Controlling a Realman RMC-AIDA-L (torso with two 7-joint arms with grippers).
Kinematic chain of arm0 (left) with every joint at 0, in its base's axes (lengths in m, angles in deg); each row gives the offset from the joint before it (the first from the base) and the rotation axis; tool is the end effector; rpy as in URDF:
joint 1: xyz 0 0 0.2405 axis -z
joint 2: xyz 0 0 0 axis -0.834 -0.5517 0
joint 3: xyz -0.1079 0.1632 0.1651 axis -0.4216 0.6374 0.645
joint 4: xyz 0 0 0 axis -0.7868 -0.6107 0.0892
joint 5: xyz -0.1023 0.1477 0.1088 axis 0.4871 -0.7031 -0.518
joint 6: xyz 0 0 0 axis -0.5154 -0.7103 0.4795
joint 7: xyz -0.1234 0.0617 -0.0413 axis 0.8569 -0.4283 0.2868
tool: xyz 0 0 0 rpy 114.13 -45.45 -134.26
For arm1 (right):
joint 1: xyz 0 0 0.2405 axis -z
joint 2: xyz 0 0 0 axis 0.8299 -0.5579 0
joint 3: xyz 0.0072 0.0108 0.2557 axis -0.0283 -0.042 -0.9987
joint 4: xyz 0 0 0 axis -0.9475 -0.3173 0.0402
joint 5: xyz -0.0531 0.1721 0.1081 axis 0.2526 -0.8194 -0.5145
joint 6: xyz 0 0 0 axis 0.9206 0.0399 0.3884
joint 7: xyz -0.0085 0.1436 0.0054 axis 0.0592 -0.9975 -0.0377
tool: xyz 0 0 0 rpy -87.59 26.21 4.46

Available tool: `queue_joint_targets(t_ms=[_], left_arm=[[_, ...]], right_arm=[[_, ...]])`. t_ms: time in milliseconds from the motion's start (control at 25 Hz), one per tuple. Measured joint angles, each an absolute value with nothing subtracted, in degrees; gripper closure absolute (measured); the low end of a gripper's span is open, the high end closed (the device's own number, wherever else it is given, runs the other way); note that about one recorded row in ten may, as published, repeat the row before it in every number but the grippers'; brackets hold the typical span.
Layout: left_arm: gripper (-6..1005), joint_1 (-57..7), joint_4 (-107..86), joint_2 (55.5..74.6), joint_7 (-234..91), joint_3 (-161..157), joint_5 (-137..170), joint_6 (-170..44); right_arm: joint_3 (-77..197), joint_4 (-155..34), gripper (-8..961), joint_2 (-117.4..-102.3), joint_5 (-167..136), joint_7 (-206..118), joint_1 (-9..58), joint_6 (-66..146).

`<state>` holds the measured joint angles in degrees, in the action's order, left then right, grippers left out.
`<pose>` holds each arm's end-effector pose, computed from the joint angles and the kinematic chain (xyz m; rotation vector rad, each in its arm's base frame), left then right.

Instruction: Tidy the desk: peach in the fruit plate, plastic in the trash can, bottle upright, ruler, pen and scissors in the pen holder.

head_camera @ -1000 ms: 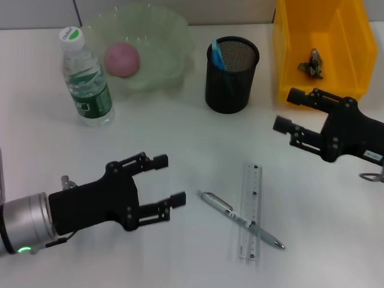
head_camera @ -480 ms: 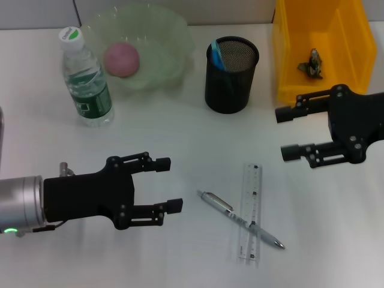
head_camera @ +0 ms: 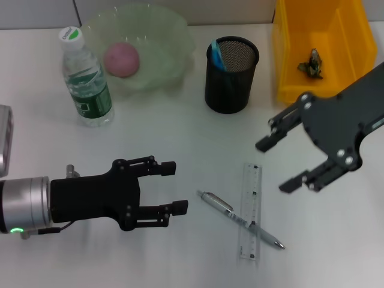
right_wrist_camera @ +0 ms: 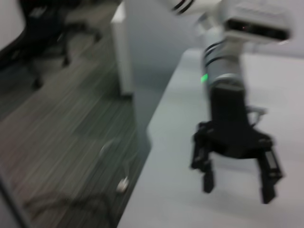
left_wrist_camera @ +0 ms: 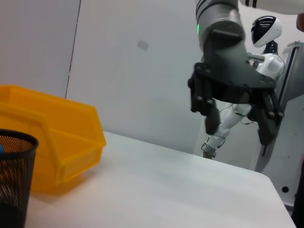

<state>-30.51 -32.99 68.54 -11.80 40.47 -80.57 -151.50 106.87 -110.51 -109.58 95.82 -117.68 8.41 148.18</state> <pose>-0.2735 0.2663 -0.0398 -2.8782 -0.4507 -0.8985 0.1510 0.3437 0.0463 2.8665 0.3542 -0.1515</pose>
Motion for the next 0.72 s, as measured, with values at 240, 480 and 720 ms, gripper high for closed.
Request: queue_joint_targets(t_ms=[240, 480, 720], left_arm=[[216, -30.2, -33.4, 68.48, -10.2, 41.7, -80.8, -151.6], [218, -30.5, -33.4, 68.33, -10.4, 41.8, -81.8, -151.3], [218, -30.6, -33.5, 68.21, -10.0, 41.8, -83.5, -151.2]], right_arm=[[116.0, -115.7, 301, -111.64, 97.9, -118.3, 6.5, 148.4], [120.3, -120.9, 301, -114.9, 103.1, -118.6, 6.2, 150.0], [126.0, -123.4, 301, -115.95, 104.2, -118.3, 6.4, 150.0]])
